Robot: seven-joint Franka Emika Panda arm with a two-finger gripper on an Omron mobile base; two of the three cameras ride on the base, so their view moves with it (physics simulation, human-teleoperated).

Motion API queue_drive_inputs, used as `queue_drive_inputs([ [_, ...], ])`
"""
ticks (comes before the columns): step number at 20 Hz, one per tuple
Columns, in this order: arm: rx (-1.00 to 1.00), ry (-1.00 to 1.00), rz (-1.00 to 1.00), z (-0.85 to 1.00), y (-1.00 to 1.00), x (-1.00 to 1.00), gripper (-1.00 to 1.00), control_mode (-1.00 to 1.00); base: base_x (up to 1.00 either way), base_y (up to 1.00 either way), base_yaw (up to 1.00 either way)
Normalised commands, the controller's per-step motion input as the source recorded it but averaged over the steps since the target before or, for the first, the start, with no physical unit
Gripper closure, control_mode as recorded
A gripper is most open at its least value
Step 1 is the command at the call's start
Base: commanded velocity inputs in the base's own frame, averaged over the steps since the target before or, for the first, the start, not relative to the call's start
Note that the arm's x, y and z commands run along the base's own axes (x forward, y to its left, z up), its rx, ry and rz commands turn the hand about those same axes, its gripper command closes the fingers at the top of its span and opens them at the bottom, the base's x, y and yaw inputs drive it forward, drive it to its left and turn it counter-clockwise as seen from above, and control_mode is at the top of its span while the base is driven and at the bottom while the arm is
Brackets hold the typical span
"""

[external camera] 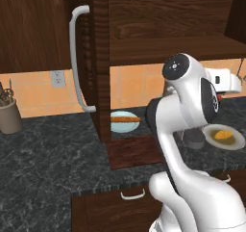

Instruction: From the different types of pastries on the counter, select a croissant and place it on the cutting board. Then retrieve a jar of jam from the cabinet and place it alongside the croissant on the cutting board.

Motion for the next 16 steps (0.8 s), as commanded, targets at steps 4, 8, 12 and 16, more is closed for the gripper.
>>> queue_drive_inputs([
  [4,0.02,-0.02,0.01,-0.09,0.09,0.09,1.00,-1.00,0.00,0.00,0.00],
  [8,0.12,0.00,-0.01,-0.52,0.96,0.41,1.00,-1.00,0.00,0.00,0.00],
  [12,0.12,0.00,0.07,-0.38,0.57,0.38,1.00,-1.00,0.00,0.00,0.00],
  [16,0.08,0.00,0.29,-0.39,0.13,0.58,1.00,-1.00,0.00,0.00,0.00],
])
